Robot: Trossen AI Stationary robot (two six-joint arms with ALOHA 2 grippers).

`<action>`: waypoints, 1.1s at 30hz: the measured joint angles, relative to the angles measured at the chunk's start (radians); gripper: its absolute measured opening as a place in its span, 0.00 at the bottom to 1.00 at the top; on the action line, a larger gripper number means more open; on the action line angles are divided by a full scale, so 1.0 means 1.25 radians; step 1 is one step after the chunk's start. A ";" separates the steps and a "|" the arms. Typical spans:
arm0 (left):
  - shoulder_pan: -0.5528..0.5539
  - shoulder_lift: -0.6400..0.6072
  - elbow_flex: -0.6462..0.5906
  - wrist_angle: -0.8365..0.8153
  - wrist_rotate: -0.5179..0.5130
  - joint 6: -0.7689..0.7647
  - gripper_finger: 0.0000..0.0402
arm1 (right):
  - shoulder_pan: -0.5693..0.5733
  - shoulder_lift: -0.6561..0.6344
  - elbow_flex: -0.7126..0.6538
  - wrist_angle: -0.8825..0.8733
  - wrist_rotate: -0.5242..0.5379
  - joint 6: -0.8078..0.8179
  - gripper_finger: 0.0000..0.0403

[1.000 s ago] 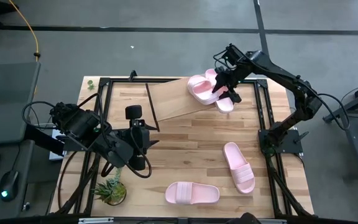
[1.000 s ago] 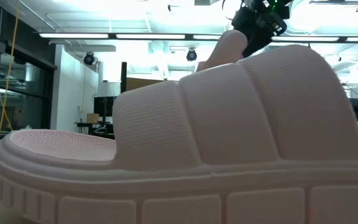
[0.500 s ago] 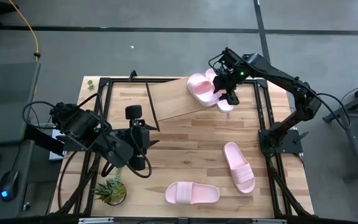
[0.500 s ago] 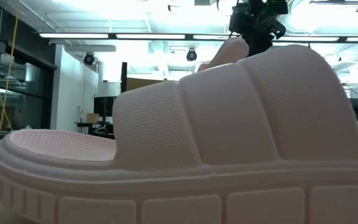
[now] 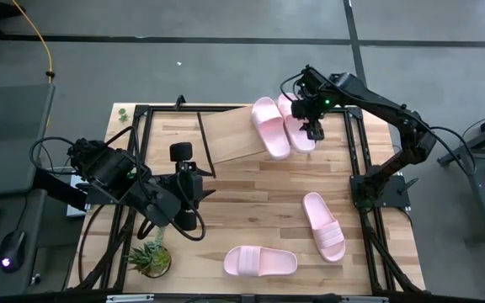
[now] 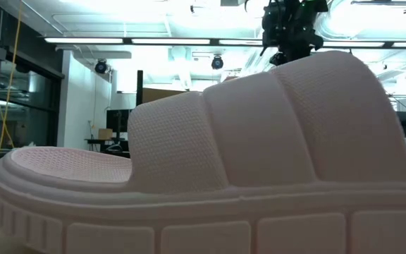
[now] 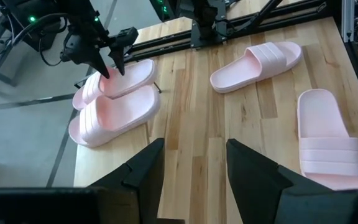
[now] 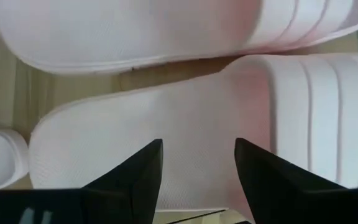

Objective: Pick and place slides into the shelf
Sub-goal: Put the pink slide on the shelf

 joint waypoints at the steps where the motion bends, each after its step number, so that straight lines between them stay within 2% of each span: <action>1: 0.000 0.000 0.000 0.000 0.000 -0.001 0.39 | 0.000 0.000 0.000 0.000 -0.007 0.006 0.47; 6: 0.000 0.000 0.000 0.000 0.000 -0.001 0.39 | 0.002 0.000 0.000 0.017 -0.074 0.007 0.47; 10: 0.000 0.000 0.000 0.000 0.000 -0.001 0.39 | 0.002 0.000 0.001 0.050 -0.160 0.004 0.47; 16: 0.000 0.000 0.000 0.000 0.000 0.000 0.39 | 0.006 0.000 0.001 0.164 -0.256 0.011 0.47; 26: 0.000 0.000 0.000 0.000 -0.001 0.000 0.39 | 0.089 0.001 0.001 0.386 -0.258 0.034 0.47; 29: 0.000 0.000 0.000 0.000 0.000 0.000 0.39 | 0.101 0.008 0.002 0.418 -0.214 0.057 0.47; 33: 0.000 0.000 0.000 0.000 0.000 0.000 0.39 | 0.102 0.035 0.002 0.418 -0.207 0.062 0.47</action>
